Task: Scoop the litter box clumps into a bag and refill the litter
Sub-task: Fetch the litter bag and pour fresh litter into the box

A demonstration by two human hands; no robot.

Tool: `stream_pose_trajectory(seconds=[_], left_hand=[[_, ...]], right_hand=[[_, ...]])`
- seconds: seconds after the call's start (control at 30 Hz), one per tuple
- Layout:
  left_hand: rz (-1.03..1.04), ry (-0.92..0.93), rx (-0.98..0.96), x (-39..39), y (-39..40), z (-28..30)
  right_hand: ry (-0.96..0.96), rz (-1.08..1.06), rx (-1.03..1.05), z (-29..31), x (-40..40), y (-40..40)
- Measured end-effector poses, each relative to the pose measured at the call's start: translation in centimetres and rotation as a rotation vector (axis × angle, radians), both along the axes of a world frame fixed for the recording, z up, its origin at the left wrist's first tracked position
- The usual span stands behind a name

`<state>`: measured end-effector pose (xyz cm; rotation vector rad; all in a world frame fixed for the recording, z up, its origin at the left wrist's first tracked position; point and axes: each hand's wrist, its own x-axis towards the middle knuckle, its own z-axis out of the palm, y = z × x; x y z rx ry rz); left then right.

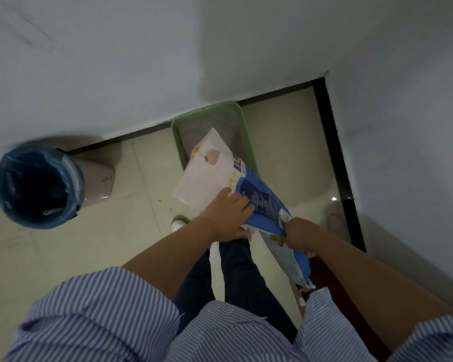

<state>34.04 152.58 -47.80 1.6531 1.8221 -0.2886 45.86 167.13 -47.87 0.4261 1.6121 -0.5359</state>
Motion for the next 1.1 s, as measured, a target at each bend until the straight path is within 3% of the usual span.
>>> stream_pose_trajectory(seconds=[0.13,0.37,0.53,0.97,1.03,1.1], left_hand=[[-0.018,-0.049,-0.166,-0.3,1.6,0.0],[-0.187,-0.128,-0.141,0.3,4.4,1.7],[-0.259,-0.104,-0.185,-1.2,4.4,2.9],[-0.168,0.074,-0.326,-6.9,0.1,3.0],[-0.161,0.121,-0.123,-6.4,-0.3,2.3],[-0.101,0.112,-0.074,-6.2,0.3,1.8]], right_hand=[[0.052,0.035,0.027,-1.6,0.2,0.5],[0.24,0.163,0.176,-0.6,1.7,1.4],[0.279,0.062,0.268,-1.5,2.5,0.2],[0.304,0.219,0.059,-1.0,-1.5,-2.2],[0.273,0.192,0.057,-0.8,-1.2,-2.5],[0.217,0.131,0.059,-0.8,-0.6,-2.6]])
